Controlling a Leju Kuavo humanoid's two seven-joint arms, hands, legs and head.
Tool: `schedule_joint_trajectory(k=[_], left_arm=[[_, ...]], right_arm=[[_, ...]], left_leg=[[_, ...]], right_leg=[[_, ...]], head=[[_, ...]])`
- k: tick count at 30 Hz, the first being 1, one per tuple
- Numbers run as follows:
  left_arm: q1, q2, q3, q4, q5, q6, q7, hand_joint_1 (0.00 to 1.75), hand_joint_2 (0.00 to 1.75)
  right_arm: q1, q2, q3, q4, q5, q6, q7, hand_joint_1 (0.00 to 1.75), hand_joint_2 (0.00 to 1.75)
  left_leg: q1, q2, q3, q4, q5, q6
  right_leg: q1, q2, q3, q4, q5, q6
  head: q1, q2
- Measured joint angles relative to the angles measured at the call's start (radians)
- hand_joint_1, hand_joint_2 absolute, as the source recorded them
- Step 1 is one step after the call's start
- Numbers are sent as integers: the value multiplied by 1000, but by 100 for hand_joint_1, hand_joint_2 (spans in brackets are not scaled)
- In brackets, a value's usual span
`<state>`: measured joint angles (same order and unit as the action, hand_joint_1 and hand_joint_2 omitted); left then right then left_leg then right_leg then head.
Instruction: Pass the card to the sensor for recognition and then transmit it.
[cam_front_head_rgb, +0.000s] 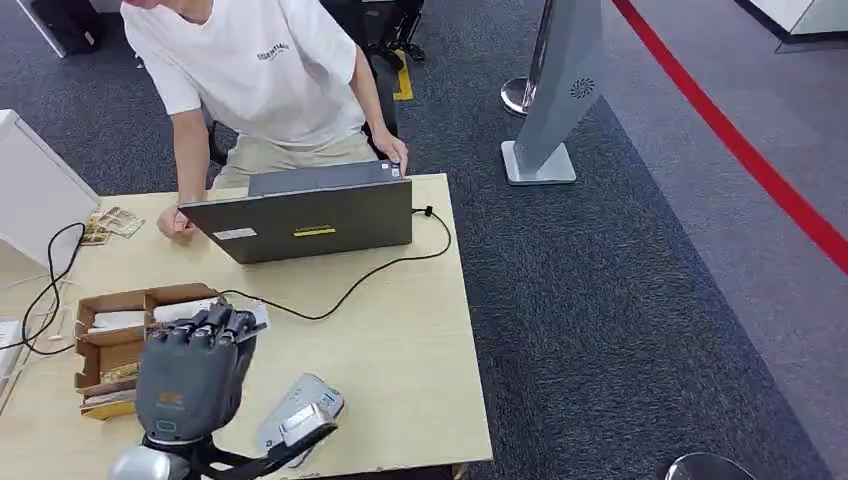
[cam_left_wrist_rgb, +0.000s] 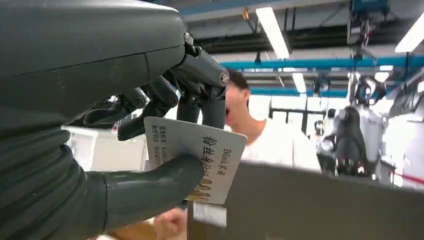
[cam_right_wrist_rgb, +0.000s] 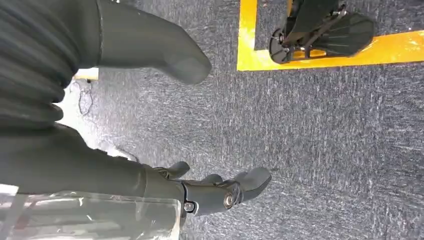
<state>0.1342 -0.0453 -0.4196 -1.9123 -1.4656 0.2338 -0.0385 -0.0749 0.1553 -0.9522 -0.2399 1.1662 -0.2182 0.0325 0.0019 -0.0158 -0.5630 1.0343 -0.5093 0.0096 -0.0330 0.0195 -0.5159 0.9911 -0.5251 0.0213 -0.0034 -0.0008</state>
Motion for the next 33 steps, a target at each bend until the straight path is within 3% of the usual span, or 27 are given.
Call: schedule_joint_trajectory(k=[13,27,33], left_arm=[[56,-72,24,261,57,-12,-11,175,175],[66,-100,89,501,93,-24,-24,175,175],[53,-118,141,558,83,32,-46,175,175]], right_arm=[[0,1,-21,-2,38,4,10,0,175],[-1,3,-37,-2,70,13,2,0,175],[-2,3,-44,-2,84,16,4,0,175]], left_leg=[[0,0,0,0,0,0],[0,-1,0,0,0,0],[0,-1,4,0,0,0]], right_leg=[[0,-1,0,0,0,0],[0,-1,1,0,0,0],[0,-3,5,0,0,0]], head=[[0,0],[0,0],[0,0]])
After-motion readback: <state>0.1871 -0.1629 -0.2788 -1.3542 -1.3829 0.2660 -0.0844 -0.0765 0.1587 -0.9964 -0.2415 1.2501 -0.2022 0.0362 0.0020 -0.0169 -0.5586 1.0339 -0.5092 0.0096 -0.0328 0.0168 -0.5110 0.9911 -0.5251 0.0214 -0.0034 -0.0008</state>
